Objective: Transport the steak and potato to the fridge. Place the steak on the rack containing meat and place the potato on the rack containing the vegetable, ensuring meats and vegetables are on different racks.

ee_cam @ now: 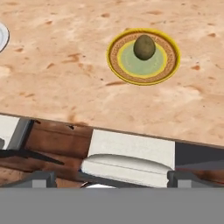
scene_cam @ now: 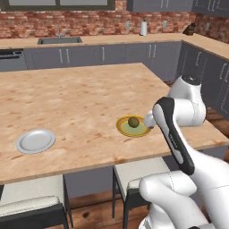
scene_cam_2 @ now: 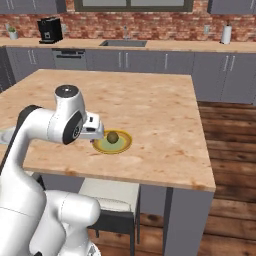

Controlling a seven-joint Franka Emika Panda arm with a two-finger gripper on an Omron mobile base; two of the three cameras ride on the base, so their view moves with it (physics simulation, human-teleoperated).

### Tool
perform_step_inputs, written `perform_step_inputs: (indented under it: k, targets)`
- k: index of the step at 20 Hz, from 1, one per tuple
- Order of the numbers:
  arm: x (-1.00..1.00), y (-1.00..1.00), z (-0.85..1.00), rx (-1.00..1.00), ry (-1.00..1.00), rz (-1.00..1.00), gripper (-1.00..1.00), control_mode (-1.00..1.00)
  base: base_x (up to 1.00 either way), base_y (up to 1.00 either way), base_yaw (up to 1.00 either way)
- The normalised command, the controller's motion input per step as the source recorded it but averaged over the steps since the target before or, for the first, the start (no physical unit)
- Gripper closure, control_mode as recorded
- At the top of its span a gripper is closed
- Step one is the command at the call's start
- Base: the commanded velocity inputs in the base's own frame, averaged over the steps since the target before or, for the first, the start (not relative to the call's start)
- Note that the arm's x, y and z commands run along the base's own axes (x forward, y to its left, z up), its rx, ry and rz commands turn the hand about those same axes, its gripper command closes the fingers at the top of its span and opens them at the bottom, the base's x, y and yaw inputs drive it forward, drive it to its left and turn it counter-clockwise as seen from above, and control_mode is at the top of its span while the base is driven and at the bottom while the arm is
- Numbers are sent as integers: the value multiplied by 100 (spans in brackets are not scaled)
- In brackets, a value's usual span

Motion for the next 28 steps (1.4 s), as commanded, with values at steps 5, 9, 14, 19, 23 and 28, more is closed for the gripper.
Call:
perform_step_inputs:
  k: [5, 9, 14, 19, 23, 28]
  targets:
    - [71, -17, -30, 0, 11, 0, -100, -100, 0, 0, 0]
    - [55, -22, -34, 0, 0, 0, -100, -100, 0, 0, 0]
    - [61, -6, -33, 0, 3, 0, -100, -100, 0, 0, 0]
    - [54, 2, -30, 0, 0, 0, -100, -100, 0, 0, 0]
    - [54, 0, -32, 0, 5, 0, -100, -100, 0, 0, 0]
    - [50, 1, -28, 0, 3, 0, -100, -100, 0, 0, 0]
